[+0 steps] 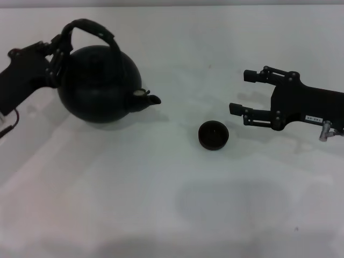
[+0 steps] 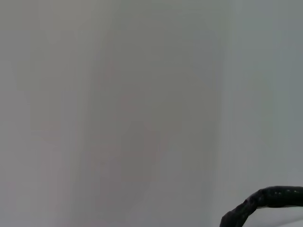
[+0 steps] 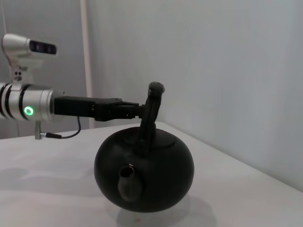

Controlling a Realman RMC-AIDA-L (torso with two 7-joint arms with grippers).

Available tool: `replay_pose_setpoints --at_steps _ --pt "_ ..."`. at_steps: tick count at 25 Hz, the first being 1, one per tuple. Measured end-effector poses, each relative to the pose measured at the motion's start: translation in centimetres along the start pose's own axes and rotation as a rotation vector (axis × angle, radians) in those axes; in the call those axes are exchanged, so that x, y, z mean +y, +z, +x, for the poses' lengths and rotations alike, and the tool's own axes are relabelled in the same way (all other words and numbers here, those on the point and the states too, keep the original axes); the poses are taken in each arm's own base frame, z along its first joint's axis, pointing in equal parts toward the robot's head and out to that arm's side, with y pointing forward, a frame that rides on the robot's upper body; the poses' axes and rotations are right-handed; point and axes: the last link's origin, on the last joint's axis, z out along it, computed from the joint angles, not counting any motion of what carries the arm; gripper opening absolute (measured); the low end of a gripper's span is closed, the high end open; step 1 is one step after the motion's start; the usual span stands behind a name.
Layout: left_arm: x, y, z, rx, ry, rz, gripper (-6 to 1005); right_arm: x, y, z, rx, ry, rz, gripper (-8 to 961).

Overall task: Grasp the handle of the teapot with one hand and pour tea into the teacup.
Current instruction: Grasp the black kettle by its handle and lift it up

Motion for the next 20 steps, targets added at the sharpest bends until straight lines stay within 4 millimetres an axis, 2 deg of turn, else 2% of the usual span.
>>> replay_pose_setpoints --at_steps 5,9,20 --pt "0.0 1.5 1.8 -0.065 -0.014 -0.055 113 0.0 -0.3 0.2 -0.008 -0.003 0.014 845" --pt "0.3 2.5 2.2 -0.130 -0.024 -0.062 113 -0.2 -0.5 0.1 -0.019 0.002 0.033 845" --pt "1.3 3.0 4.4 -0.220 0.033 -0.066 113 -1.9 -2.2 -0.6 -0.083 0.025 0.140 844"
